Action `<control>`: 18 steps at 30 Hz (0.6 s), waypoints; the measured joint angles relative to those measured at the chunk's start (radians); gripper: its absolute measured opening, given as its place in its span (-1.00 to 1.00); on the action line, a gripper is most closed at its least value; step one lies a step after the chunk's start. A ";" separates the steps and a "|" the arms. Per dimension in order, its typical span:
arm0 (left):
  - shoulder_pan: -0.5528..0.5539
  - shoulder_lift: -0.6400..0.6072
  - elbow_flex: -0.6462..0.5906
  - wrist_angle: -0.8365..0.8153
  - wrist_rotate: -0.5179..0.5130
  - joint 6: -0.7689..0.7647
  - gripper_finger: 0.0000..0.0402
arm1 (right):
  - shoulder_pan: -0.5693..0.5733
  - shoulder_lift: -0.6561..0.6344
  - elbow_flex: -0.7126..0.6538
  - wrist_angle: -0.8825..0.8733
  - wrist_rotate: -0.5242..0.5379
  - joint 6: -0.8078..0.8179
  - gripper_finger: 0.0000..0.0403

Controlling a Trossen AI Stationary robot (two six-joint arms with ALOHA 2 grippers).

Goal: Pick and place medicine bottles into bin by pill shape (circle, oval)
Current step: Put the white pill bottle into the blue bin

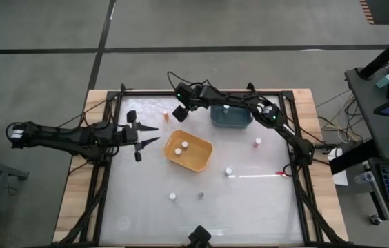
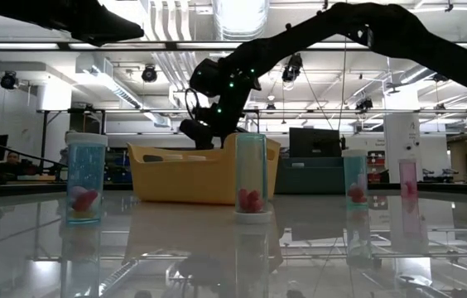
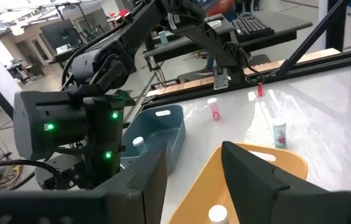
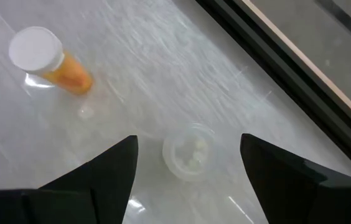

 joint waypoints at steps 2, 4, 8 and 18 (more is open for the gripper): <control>0.000 0.000 0.000 0.000 0.000 0.000 -0.33 | 0.000 0.000 -0.006 0.009 0.000 -0.003 0.35; 0.000 0.000 0.000 -0.001 0.000 0.000 -0.33 | 0.000 0.000 -0.014 0.016 0.000 -0.001 0.34; 0.000 0.000 0.000 -0.001 -0.002 0.000 -0.33 | 0.000 0.000 -0.029 0.044 0.000 0.005 0.32; 0.000 0.001 0.002 0.000 -0.002 0.002 -0.33 | 0.000 0.001 -0.048 0.071 0.000 0.023 0.31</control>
